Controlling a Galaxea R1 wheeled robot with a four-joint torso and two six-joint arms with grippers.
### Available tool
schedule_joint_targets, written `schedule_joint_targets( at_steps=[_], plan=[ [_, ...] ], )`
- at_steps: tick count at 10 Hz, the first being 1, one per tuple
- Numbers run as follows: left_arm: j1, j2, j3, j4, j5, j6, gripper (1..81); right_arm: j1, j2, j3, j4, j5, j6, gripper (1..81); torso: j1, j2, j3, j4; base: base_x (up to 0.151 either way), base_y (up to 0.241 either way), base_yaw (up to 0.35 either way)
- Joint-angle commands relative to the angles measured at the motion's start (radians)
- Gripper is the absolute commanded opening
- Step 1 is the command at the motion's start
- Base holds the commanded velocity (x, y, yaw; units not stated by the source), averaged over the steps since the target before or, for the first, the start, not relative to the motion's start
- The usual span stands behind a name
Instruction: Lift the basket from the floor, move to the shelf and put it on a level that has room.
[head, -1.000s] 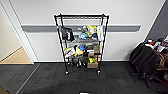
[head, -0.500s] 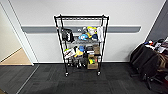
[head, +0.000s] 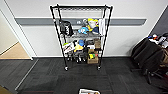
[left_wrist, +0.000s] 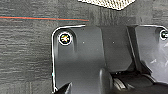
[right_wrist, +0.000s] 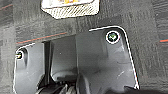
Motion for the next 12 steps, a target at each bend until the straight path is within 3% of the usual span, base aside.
schedule_joint_targets(
  at_steps=[1,3,10,11,12],
  plan=[
    [-0.118,-0.054,0.078,-0.071,0.101,0.004,81.1,0.092,-0.079,0.096,0.019,-0.055,0.009,81.1,0.063,-0.097,0.003,0.0,0.0,0.0,0.0],
    [-0.179,-0.054,0.081,-0.094,0.147,0.004,81.1,0.127,-0.099,0.115,0.062,-0.056,0.009,81.1,0.095,-0.146,-0.021,0.0,0.0,0.0,0.0],
    [-0.314,-0.031,0.081,-0.137,0.253,0.004,81.1,0.21,-0.11,0.122,0.081,-0.107,0.012,81.1,0.245,-0.383,-0.03,0.0,0.0,0.0,0.0],
    [-0.328,-0.031,0.081,-0.138,0.254,0.004,81.1,0.219,-0.116,0.122,0.085,-0.108,0.012,81.1,0.27,-0.422,-0.122,0.0,0.0,0.0,0.0],
    [-0.337,-0.032,0.081,-0.138,0.256,0.003,81.1,0.224,-0.12,0.125,0.093,-0.108,0.012,81.1,0.288,-0.45,-0.127,0.0,0.0,0.0,0.0]
  ],
)
